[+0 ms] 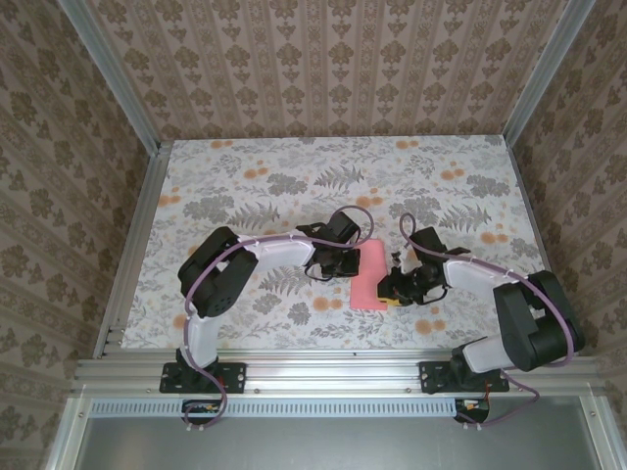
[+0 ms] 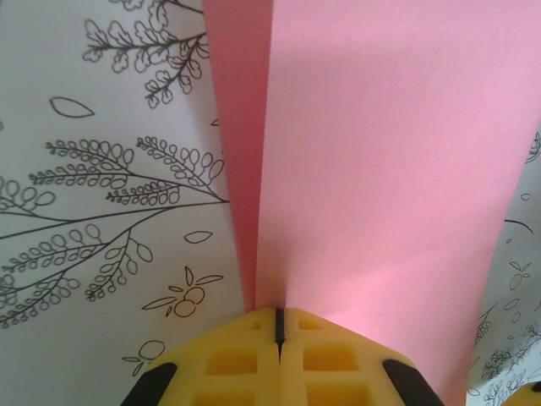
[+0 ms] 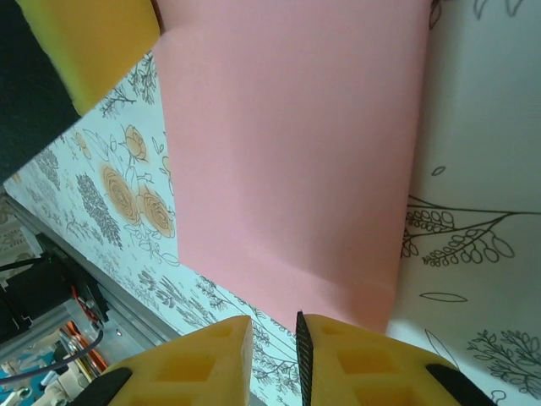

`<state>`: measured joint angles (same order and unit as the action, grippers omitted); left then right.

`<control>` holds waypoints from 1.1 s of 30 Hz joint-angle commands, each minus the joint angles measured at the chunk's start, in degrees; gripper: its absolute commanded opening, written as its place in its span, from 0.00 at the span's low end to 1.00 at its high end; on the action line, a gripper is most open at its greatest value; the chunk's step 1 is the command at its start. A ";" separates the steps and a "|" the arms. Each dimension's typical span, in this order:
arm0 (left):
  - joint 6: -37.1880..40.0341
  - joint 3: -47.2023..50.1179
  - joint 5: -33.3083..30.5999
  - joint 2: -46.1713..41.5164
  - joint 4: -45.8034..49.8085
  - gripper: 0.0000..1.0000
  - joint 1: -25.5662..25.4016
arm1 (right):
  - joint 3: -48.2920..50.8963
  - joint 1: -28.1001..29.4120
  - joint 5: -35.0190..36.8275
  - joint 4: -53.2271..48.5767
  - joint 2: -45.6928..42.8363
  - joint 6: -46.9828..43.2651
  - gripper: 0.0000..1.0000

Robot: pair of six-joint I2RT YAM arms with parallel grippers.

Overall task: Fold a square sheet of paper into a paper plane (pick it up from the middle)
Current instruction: Fold the square sheet of paper in half at the center of the table.

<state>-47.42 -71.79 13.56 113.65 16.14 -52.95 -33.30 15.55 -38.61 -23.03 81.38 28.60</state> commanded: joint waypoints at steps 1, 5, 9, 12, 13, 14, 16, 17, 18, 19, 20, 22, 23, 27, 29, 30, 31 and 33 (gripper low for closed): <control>1.45 -1.03 -0.91 2.10 3.97 0.05 -0.57 | 2.08 0.36 0.00 -0.81 1.69 0.58 0.24; 1.53 -1.16 -0.71 2.27 3.97 0.05 -0.51 | 3.00 0.66 1.50 0.28 5.43 0.84 0.23; 1.62 -1.18 -0.82 2.28 4.11 0.05 -0.56 | 0.93 0.74 3.58 -2.41 3.43 0.32 0.23; 1.63 -1.07 -0.74 2.22 4.13 0.04 -0.52 | -2.34 0.73 3.99 -3.87 -0.58 0.41 0.24; 1.72 -1.07 -0.82 2.22 4.12 0.04 -0.57 | -3.33 0.61 4.33 -3.83 -1.28 0.53 0.24; 1.72 -1.07 -0.88 2.19 4.24 0.04 -0.58 | -4.56 0.32 4.52 -3.21 -1.32 0.75 0.25; 1.76 -0.94 -0.98 2.06 4.25 0.04 -0.49 | -6.52 -0.17 3.67 -0.80 -1.21 1.22 0.25; 1.72 -0.83 -1.05 1.93 4.23 0.04 -0.49 | -7.53 -0.33 3.27 0.73 -0.21 1.37 0.25; 1.72 -0.72 -1.16 1.83 4.21 0.04 -0.55 | -8.50 -0.51 2.72 2.14 1.36 1.43 0.25; 1.71 -0.66 -1.25 1.76 4.28 0.04 -0.55 | -9.27 -0.53 2.25 3.25 2.90 1.29 0.25; 1.63 -0.57 -1.32 1.71 4.25 0.04 -0.57 | -10.13 -0.80 2.04 4.31 4.92 1.32 0.24; 1.78 -0.54 -1.32 1.66 4.39 0.03 -0.56 | -11.83 -1.01 2.15 4.67 8.51 0.51 0.24; 1.72 -0.46 -1.34 1.66 4.36 0.04 -0.58 | -12.32 -1.12 2.32 5.12 10.04 0.30 0.24; 1.89 -0.38 -1.32 1.62 4.51 0.04 -0.59 | -12.63 -1.57 3.19 6.03 14.10 -0.65 0.24; 1.83 -0.37 -1.35 1.69 4.43 0.04 -0.61 | -12.17 -1.58 4.20 6.04 15.72 -1.02 0.24; 1.78 -0.33 -1.43 1.72 4.41 0.04 -0.55 | -11.93 -1.66 4.55 6.06 16.73 -1.22 0.24; 1.72 -0.37 -1.40 1.75 4.41 0.04 -0.55 | -11.88 -1.76 4.44 5.91 17.50 -1.32 0.24; 1.82 -0.61 -1.32 2.00 4.41 0.04 -0.54 | -11.66 -1.84 4.19 5.87 17.91 -1.57 0.24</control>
<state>-46.70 -72.42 13.52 113.95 16.97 -52.95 -45.28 13.80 -36.49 -17.28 97.51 28.27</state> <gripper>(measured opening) 0.051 0.238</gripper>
